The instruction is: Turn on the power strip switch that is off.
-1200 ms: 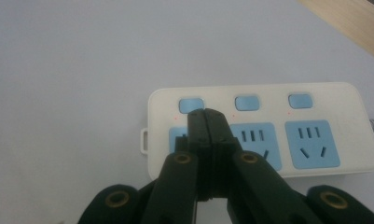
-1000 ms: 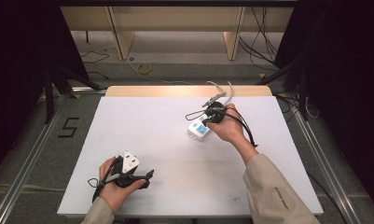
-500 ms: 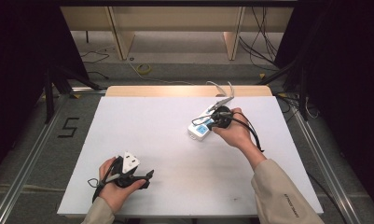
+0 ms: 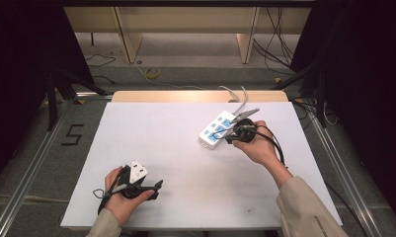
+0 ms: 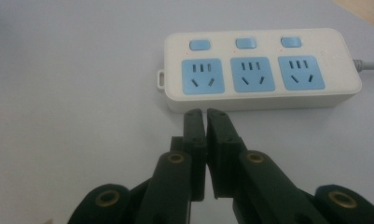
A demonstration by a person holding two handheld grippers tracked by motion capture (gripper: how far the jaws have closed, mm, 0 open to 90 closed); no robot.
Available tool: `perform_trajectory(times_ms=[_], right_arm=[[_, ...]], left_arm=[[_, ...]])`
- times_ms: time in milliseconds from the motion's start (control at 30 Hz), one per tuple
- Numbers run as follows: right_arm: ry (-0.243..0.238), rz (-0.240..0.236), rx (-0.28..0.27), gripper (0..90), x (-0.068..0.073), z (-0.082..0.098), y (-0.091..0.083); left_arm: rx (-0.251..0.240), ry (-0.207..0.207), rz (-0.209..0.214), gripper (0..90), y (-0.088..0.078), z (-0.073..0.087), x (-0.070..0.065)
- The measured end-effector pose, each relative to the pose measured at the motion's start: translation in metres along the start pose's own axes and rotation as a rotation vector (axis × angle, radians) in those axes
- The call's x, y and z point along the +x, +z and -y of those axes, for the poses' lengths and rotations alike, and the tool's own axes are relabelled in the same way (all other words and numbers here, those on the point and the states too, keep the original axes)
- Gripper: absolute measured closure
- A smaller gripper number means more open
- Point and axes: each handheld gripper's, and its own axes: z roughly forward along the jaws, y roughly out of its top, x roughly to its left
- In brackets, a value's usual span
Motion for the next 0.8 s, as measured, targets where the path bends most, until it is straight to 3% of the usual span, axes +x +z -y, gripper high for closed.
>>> perform_trajectory(times_ms=[333, 800], right_arm=[[0.025, 0.019, -0.007, 78.0, -0.003, 0.020, -0.014], [0.064, 0.009, -0.045, 62.6, -0.007, 0.056, -0.038]], left_arm=[[0.003, 0.000, -0.002, 17.6, 0.000, 0.000, 0.000], [0.007, -0.004, -0.002, 17.6, 0.001, 0.001, 0.000]])
